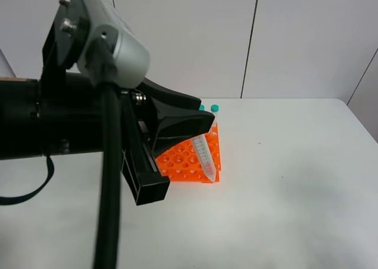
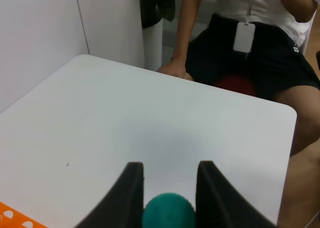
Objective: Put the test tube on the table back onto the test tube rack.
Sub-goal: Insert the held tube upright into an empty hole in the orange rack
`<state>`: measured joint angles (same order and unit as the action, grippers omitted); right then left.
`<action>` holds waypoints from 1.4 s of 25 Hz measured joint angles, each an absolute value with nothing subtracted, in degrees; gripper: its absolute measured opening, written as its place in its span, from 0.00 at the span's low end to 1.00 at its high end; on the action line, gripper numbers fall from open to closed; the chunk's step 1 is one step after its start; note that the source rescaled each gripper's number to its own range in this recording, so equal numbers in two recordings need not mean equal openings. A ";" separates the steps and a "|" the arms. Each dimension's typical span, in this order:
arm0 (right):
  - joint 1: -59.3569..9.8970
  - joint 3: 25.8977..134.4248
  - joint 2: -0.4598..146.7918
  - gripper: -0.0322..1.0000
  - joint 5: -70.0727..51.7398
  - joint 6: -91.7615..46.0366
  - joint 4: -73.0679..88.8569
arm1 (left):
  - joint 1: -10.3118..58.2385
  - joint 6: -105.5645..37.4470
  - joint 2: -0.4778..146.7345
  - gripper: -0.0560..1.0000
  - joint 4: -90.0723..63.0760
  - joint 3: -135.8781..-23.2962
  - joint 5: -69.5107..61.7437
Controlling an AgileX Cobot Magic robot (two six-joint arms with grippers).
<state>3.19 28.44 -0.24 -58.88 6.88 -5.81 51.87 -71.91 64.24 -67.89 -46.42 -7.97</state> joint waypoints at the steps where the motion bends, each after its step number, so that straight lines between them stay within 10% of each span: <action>1: 3.89 28.44 -0.26 0.65 -58.88 6.88 -5.81 | 51.87 -71.91 64.24 0.06 -67.89 -46.42 -7.97; 35: 4.52 28.44 -0.36 0.65 -58.88 6.88 -5.22 | 51.87 -64.10 66.57 0.06 -60.01 -43.92 3.77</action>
